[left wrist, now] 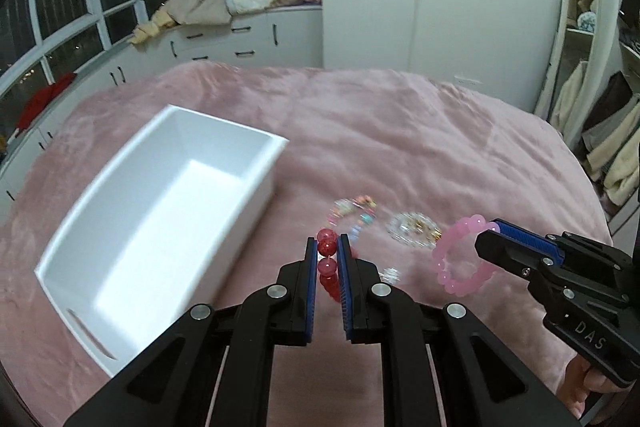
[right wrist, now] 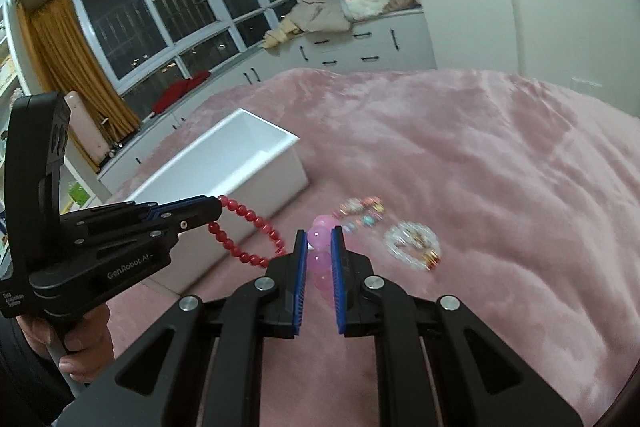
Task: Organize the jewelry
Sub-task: 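Lift and carry both bracelets over the white box with both tools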
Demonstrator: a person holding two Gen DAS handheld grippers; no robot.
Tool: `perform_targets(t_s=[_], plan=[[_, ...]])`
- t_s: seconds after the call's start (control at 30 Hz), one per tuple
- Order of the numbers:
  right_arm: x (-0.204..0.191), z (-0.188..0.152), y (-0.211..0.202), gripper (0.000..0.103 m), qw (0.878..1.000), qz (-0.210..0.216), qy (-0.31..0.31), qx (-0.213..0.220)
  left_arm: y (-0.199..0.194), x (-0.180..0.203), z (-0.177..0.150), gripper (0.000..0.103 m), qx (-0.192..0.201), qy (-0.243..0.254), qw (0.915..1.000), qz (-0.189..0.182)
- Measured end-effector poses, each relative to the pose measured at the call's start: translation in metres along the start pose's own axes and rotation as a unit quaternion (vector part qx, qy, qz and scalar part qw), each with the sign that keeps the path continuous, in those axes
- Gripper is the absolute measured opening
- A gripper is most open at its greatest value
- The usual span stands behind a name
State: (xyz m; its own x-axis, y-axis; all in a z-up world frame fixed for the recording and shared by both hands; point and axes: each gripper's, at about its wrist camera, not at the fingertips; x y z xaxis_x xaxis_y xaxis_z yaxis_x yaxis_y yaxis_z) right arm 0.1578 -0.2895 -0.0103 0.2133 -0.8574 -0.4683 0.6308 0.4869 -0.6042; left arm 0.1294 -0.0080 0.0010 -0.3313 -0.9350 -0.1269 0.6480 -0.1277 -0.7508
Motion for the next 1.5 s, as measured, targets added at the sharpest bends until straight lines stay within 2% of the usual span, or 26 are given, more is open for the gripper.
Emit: perform_targets(t_s=[0.23,0.47,0.87,1.0,1.23,1.5], plan=[[-0.049,0.028,0.024,0.012,0.999,0.02,-0.038,0.003,-0.024,-0.053,0.009,0.015,0.022,-0.022,0.9988,0.038],[-0.094,0.038,0.055,0.012,0.998,0.034,-0.06,0.002,-0.036,-0.1,0.005,0.015,0.037,-0.041,0.997,0.055],[-0.164,0.044,0.113,0.012,0.993,0.046,-0.109,-0.021,-0.03,-0.17,-0.016,0.015,0.026,-0.079,0.993,0.084],[-0.174,0.044,0.133,0.012,0.992,0.052,-0.106,-0.037,-0.016,-0.186,-0.023,0.015,0.008,-0.09,0.9921,0.088],[-0.177,0.025,0.178,0.012,0.989,0.023,-0.12,-0.088,0.011,-0.203,-0.047,0.015,-0.032,-0.11,0.9893,0.09],[-0.177,0.004,0.197,0.014,0.984,0.047,-0.109,-0.131,0.018,-0.208,-0.056,0.015,-0.051,-0.119,0.9873,0.091]])
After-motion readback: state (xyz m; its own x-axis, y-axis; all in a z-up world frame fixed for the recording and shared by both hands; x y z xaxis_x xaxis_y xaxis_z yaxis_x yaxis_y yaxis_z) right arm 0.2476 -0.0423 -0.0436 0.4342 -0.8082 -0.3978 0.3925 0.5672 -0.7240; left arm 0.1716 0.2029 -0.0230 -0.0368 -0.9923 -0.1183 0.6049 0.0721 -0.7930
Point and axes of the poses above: each gripper's, at about its wrist camera, not at the fingertips, and y roughly the way its jaws point, x to its right, z to its top, and after that the axes turned 9 degrees about y, right-handed
